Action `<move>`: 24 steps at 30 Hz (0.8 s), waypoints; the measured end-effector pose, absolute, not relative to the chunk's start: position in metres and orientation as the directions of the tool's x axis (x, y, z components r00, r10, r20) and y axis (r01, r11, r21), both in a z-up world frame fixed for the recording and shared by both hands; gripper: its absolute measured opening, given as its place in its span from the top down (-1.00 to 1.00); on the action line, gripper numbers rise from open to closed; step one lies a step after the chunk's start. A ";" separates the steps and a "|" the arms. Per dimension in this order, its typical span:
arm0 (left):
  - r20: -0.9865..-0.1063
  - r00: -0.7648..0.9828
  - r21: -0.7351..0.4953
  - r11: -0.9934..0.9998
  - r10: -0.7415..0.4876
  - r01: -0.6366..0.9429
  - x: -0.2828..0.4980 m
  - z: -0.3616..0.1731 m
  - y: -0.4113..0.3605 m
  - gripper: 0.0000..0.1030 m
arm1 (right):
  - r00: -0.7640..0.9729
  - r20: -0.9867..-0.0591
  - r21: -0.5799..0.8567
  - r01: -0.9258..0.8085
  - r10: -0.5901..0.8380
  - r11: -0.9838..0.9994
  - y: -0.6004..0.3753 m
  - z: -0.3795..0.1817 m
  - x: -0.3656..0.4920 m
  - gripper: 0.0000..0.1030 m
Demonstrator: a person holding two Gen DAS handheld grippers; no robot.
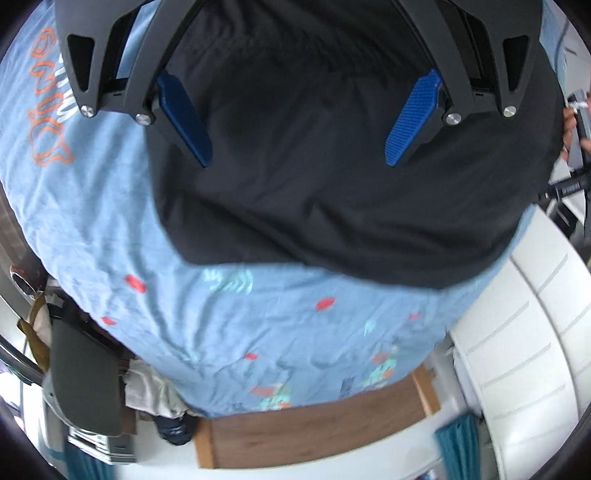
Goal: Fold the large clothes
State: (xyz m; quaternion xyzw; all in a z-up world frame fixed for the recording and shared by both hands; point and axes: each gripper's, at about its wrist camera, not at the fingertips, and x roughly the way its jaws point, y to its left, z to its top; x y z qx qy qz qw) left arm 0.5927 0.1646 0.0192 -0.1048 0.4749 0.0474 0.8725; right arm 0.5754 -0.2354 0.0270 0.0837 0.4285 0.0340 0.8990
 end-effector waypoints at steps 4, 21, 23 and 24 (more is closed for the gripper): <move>-0.856 0.517 -0.134 0.957 0.019 -0.256 0.586 0.009 0.188 -0.89 | 0.602 -0.789 0.203 0.070 0.121 0.977 -0.247 0.005 0.579 -0.85; -0.722 0.686 -0.317 0.925 -0.091 -0.212 0.468 0.086 0.229 -0.89 | 0.664 -0.745 0.244 0.175 0.069 0.954 -0.300 0.087 0.475 -0.85; -0.734 0.672 -0.297 0.937 -0.099 -0.186 0.457 0.092 0.229 -0.89 | 0.687 -0.721 0.277 0.169 0.088 0.946 -0.301 0.100 0.457 -0.93; -0.744 0.662 -0.277 0.942 -0.086 -0.189 0.451 0.094 0.230 -0.89 | 0.693 -0.716 0.281 0.169 0.089 0.945 -0.299 0.104 0.451 -0.97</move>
